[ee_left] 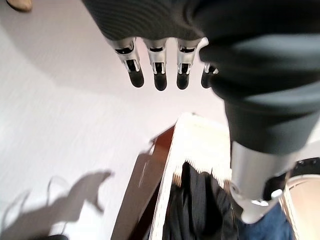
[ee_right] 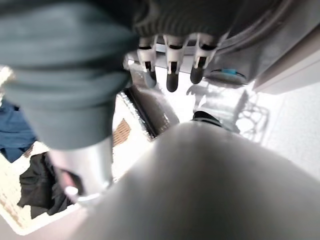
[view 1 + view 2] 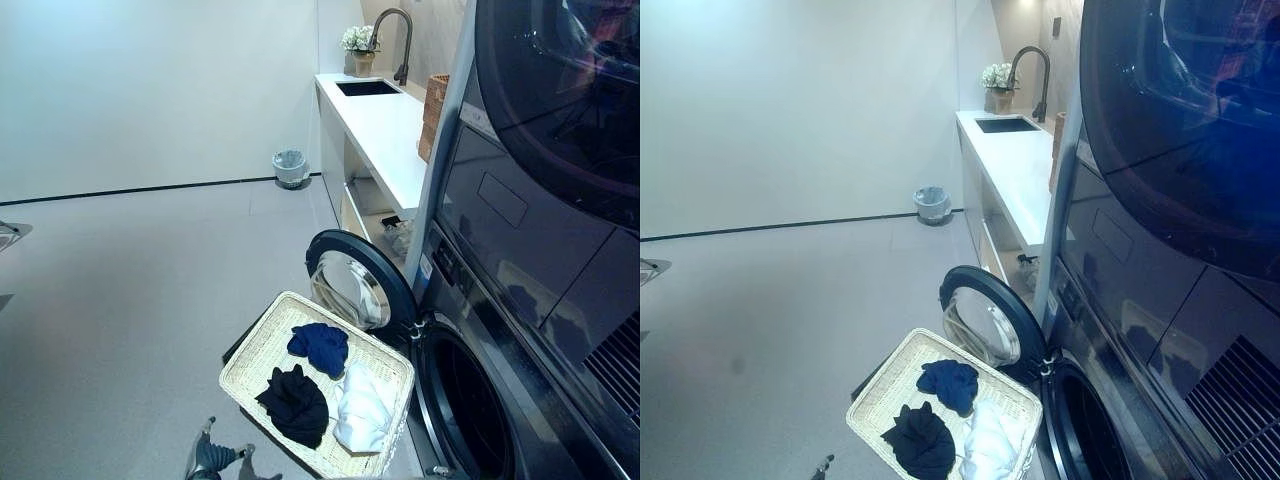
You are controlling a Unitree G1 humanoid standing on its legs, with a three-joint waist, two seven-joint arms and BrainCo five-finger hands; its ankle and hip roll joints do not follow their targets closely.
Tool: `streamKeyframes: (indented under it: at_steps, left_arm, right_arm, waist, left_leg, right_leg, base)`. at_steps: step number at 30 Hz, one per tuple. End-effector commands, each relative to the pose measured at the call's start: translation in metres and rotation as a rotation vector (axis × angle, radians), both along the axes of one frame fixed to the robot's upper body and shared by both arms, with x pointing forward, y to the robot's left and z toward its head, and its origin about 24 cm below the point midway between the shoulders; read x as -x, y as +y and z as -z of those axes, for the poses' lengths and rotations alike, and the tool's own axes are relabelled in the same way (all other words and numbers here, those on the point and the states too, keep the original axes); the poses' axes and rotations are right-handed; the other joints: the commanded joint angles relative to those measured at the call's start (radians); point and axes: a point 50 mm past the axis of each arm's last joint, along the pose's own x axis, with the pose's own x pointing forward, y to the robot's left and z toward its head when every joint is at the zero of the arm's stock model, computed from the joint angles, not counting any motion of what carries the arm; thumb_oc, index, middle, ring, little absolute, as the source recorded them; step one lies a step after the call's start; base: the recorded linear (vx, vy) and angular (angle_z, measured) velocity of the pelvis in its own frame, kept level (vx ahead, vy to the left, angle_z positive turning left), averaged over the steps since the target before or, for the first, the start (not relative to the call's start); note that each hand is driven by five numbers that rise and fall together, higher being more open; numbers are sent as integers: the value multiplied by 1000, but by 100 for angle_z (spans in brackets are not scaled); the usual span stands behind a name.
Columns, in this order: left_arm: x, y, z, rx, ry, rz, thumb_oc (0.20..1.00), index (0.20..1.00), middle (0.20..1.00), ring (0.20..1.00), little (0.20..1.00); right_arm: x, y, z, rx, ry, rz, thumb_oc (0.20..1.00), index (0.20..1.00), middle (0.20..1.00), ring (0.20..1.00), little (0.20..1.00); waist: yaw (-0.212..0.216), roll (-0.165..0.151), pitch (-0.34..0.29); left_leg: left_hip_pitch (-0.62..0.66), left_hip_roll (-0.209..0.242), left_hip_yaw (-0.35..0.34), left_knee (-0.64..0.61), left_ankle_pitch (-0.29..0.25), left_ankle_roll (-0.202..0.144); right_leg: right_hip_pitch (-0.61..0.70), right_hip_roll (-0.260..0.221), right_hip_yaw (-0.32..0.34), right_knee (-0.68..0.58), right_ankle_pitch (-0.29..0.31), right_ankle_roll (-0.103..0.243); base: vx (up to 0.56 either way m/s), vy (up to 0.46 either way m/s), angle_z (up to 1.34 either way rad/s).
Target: Put the clothes into the washing machine.
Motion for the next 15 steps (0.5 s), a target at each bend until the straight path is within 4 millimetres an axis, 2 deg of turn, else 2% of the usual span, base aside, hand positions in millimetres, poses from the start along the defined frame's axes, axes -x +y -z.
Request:
streamKeyframes:
  at_steps: [1,4,5,7,11,13,15]
  left_arm:
    - [-48,2,-24,-93,-167,62,1000,1000,1000,1000,1000]
    - [-59,1,-26,-81,-156,77,1000,1000,1000,1000,1000]
    - [-69,-1,-30,-63,-170,77,1000,1000,1000,1000,1000]
    - [-74,-1,-33,-60,-183,75,1000,1000,1000,1000,1000]
    - [-103,-2,-50,-55,-247,57,1000,1000,1000,1000,1000]
    - [-124,-1,-65,-61,-297,45,1000,1000,1000,1000,1000]
    - [-128,0,-67,-61,-307,42,1000,1000,1000,1000,1000]
  right_arm:
    - [-29,9,-7,-18,-70,-53,1000,1000,1000,1000,1000]
    - [-38,7,-10,-9,-98,-73,1000,1000,1000,1000,1000]
    - [-49,5,-15,-4,-130,-93,1000,1000,1000,1000,1000]
    - [-55,4,-18,-2,-146,-104,1000,1000,1000,1000,1000]
    - [-86,5,-32,7,-233,-151,1000,1000,1000,1000,1000]
    - [-107,6,-44,15,-302,-162,1000,1000,1000,1000,1000]
    - [-111,6,-46,13,-313,-159,1000,1000,1000,1000,1000]
  waist:
    - [12,-44,71]
    - [-1,-37,90]
    - [-10,-33,115]
    - [-15,-32,128]
    - [-32,-33,200]
    - [-46,-34,256]
    - [-49,-34,265]
  left_leg:
    - [20,-125,119,22,-84,78]
    - [-13,-123,133,33,-81,79]
    - [-38,-121,146,44,-81,80]
    - [-54,-122,150,55,-82,81]
    - [-155,-131,160,133,-91,83]
    - [-223,-137,165,180,-93,86]
    - [-234,-138,166,187,-94,87]
  right_leg:
    - [-10,9,46,32,-35,51]
    - [-50,7,61,37,-26,52]
    - [-81,6,75,41,-20,52]
    - [-97,6,84,43,-16,52]
    - [-186,4,133,61,6,49]
    - [-253,1,166,82,22,51]
    - [-263,1,172,86,23,52]
  base:
    - [20,74,-3]
    - [-20,73,-9]
    - [-70,90,-16]
    - [-65,73,-13]
    - [-101,99,-10]
    - [-78,120,-30]
    - [-54,69,-24]
